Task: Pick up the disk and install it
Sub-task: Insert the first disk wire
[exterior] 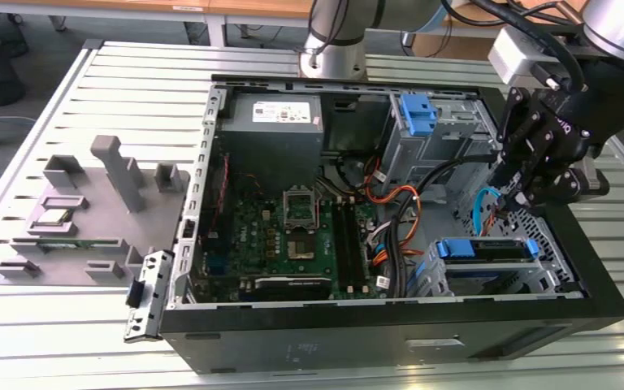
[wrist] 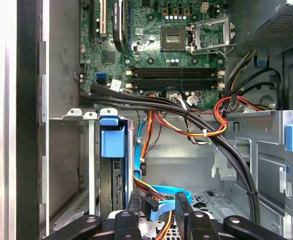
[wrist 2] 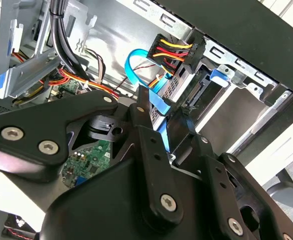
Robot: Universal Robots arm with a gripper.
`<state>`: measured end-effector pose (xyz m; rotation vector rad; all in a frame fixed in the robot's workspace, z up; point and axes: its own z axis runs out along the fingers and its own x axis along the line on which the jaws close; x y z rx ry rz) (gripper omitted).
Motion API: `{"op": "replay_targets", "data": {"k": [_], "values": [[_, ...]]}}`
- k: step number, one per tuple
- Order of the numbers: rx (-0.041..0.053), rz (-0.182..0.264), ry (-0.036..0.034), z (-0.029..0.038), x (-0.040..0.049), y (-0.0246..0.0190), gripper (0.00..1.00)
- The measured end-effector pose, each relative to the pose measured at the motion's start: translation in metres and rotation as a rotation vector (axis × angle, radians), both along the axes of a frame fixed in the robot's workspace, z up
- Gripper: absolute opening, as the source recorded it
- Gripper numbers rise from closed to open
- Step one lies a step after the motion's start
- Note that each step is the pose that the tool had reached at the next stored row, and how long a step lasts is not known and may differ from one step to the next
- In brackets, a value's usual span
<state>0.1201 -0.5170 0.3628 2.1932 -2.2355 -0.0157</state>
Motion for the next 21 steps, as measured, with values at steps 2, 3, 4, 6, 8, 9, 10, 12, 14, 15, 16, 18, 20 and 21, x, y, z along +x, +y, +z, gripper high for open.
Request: {"op": "replay_targets", "data": {"k": [2, 3, 4, 6, 8, 9, 10, 12, 14, 15, 16, 18, 20, 21], "values": [[0.0, 0.0, 0.0, 0.0, 0.0, 0.0, 0.41], [0.0, 0.0, 0.0, 0.0, 0.0, 0.0, 0.41], [-0.0001, 0.0, 0.0, -0.0001, 0.0, 0.0, 0.41], [-0.0001, 0.0, 0.0, -0.0001, 0.0, 0.0, 0.27], [0.0, 0.0, 0.0, -0.0001, 0.0, 0.0, 0.22], [0.0, 0.0, 0.0, -0.0001, 0.0, 0.0, 0.22], [0.0, 0.0, 0.0, -0.0002, 0.0, 0.0, 0.16], [0.0, 0.0, 0.0, -0.0002, 0.0, 0.0, 0.16], [0.0, 0.0, 0.0, -0.0002, 0.0, 0.0, 0.16], [0.0, 0.0, 0.0, -0.0002, 0.0, 0.0, 0.16], [0.0, 0.0, 0.0, -0.0002, 0.0, 0.0, 0.16], [0.0001, 0.0, 0.0, -0.0003, 0.0, -0.0001, 0.16], [0.0003, 0.0, -0.0001, -0.0005, 0.0, -0.0009, 0.16], [0.0, 0.0, -0.0004, -0.0005, 0.0, -0.0014, 0.16]]}}
